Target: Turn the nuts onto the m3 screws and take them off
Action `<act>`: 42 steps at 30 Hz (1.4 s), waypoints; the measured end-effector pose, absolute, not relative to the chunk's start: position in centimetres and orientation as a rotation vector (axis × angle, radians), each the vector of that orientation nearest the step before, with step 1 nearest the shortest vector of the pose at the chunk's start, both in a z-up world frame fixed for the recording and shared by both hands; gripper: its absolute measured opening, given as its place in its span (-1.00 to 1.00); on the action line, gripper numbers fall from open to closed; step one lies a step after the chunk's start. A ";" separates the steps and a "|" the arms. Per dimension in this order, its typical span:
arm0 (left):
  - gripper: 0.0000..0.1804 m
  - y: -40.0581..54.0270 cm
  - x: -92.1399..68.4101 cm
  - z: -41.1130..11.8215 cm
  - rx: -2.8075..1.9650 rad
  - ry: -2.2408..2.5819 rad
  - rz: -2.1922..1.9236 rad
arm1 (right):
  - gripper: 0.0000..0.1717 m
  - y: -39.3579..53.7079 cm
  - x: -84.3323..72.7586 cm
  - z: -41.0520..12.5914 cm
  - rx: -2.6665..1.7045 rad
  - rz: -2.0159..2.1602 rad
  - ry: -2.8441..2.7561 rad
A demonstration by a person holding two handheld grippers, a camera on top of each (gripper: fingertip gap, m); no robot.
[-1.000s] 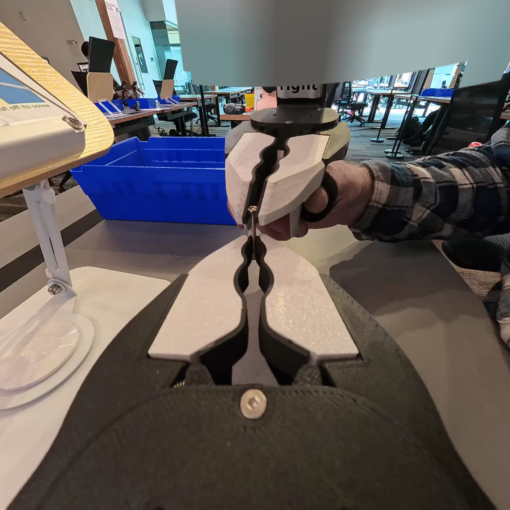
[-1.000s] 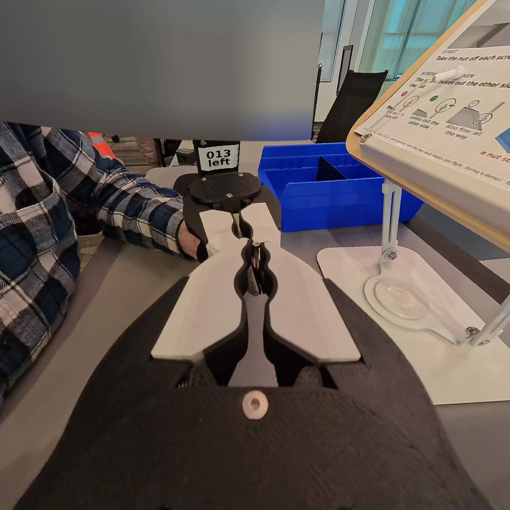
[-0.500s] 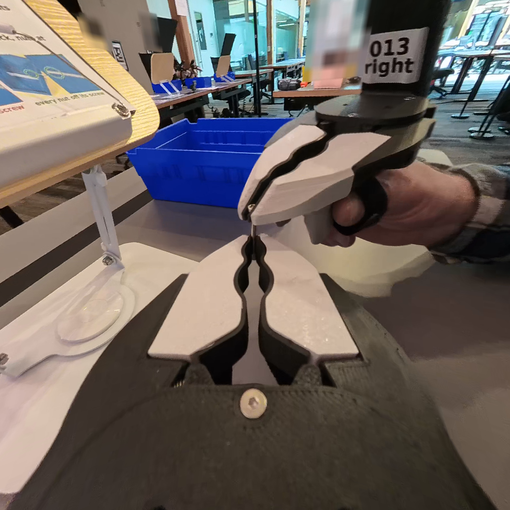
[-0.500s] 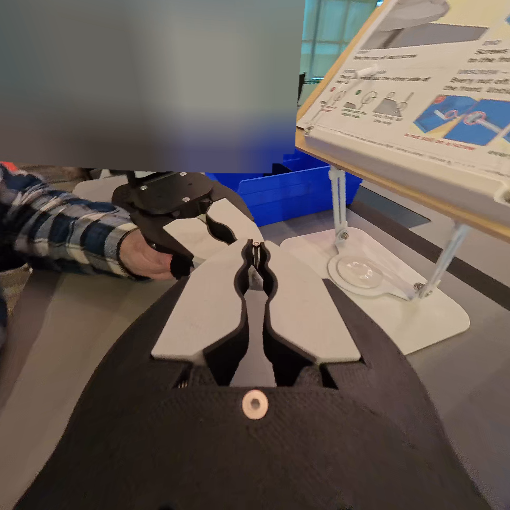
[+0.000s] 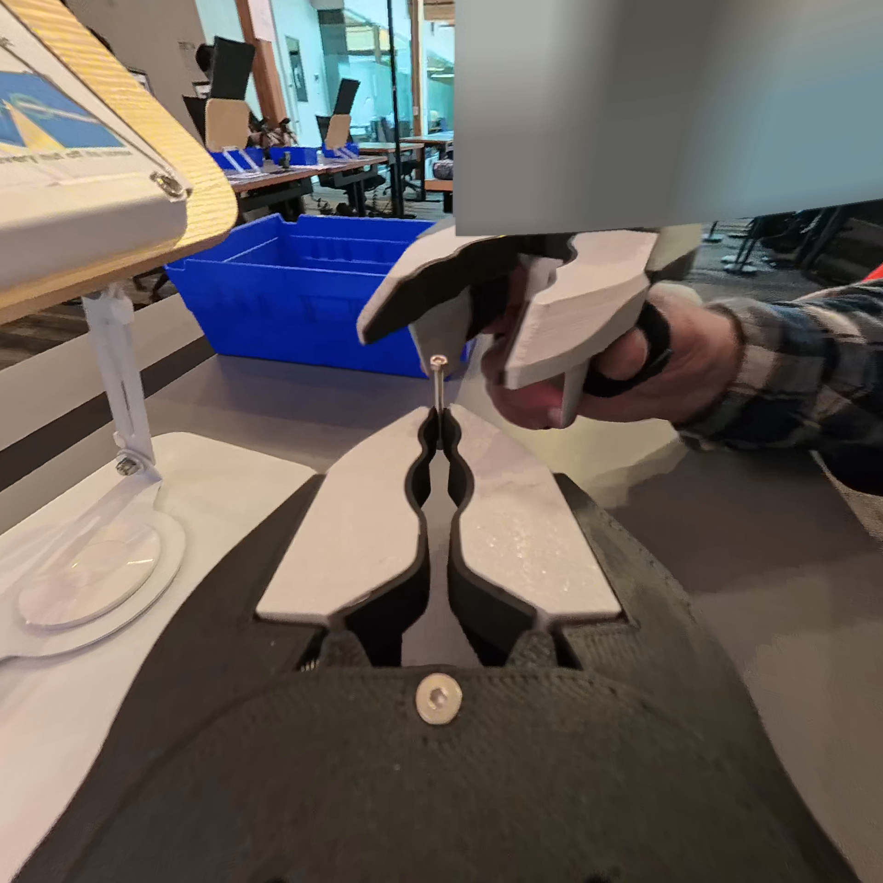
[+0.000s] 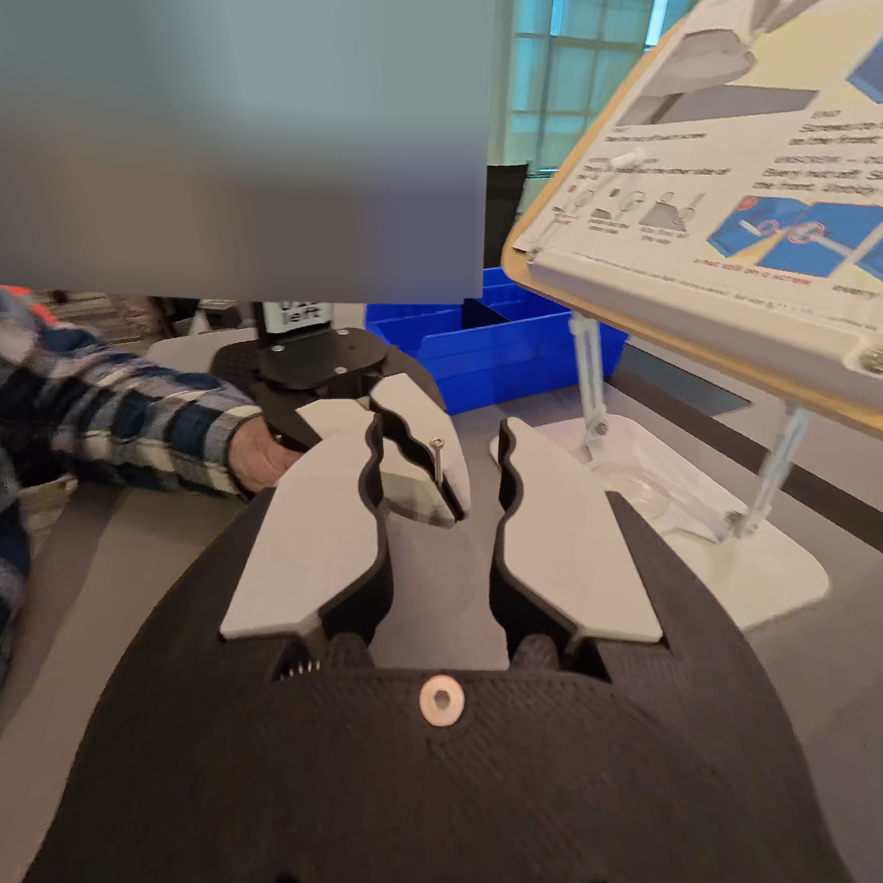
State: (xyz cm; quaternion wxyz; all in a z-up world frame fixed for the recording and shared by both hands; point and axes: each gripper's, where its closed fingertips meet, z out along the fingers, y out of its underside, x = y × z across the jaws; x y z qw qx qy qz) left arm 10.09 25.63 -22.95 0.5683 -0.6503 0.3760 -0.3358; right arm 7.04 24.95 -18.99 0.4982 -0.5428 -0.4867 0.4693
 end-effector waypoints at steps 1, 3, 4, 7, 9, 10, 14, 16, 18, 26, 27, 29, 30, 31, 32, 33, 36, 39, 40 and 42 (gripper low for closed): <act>-0.98 25.5 10.2 -22.9 -1.524 0.895 -0.807 | -0.47 24.5 6.9 -18.8 -1.291 1.205 -1.216; -0.98 25.2 10.5 -22.9 -1.518 0.912 -0.839 | -0.49 23.8 6.7 -18.7 -1.244 1.304 -1.287; -0.98 25.0 10.6 -22.9 -1.515 0.921 -0.856 | -0.51 23.4 6.6 -18.8 -1.227 1.339 -1.327; -0.98 24.7 10.9 -23.0 -1.510 0.940 -0.871 | -0.53 22.4 6.1 -19.1 -1.184 1.389 -1.406; -0.98 24.7 10.9 -22.9 -1.508 0.937 -0.882 | -0.52 22.3 5.9 -19.5 -1.182 1.379 -1.431; -0.98 24.7 10.9 -22.9 -1.508 0.936 -0.886 | -0.53 22.2 5.9 -19.5 -1.176 1.387 -1.430; -0.98 24.7 10.8 -22.7 -1.500 0.923 -0.900 | -0.53 22.1 6.1 -19.6 -1.163 1.401 -1.421; -0.98 24.7 10.8 -22.7 -1.500 0.926 -0.900 | -0.53 22.1 6.2 -19.6 -1.164 1.399 -1.417; -0.98 24.6 10.8 -22.7 -1.496 0.924 -0.905 | -0.53 22.1 6.2 -19.6 -1.163 1.401 -1.413; -0.98 24.8 10.7 -22.6 -1.498 0.915 -0.900 | -0.52 22.3 6.6 -19.6 -1.168 1.386 -1.388; -0.98 24.8 10.7 -22.6 -1.497 0.915 -0.899 | -0.52 22.4 6.7 -19.7 -1.169 1.383 -1.388; -0.98 24.8 10.6 -22.5 -1.496 0.914 -0.899 | -0.52 22.5 6.9 -19.6 -1.169 1.377 -1.382; -0.98 24.8 10.6 -22.6 -1.496 0.914 -0.900 | -0.52 22.5 7.0 -19.7 -1.172 1.375 -1.381; -0.98 24.8 10.7 -22.6 -1.497 0.915 -0.901 | -0.52 22.5 7.0 -19.7 -1.176 1.371 -1.383; -0.98 24.8 10.7 -22.6 -1.497 0.917 -0.897 | -0.52 22.5 7.1 -19.8 -1.176 1.366 -1.382; -0.98 24.8 10.7 -22.6 -1.497 0.918 -0.896 | -0.52 22.5 7.2 -19.8 -1.178 1.364 -1.380; -0.98 24.9 10.6 -22.6 -1.496 0.915 -0.897 | -0.52 22.6 7.5 -19.9 -1.184 1.356 -1.369; -0.98 24.9 10.6 -22.6 -1.495 0.913 -0.901 | -0.52 22.6 7.8 -20.0 -1.186 1.345 -1.366; -0.99 24.9 10.6 -22.6 -1.496 0.916 -0.904 | -0.53 22.6 7.9 -20.0 -1.191 1.340 -1.364; -0.98 24.8 10.7 -22.6 -1.495 0.923 -0.905 | -0.51 22.9 8.0 -19.9 -1.199 1.331 -1.348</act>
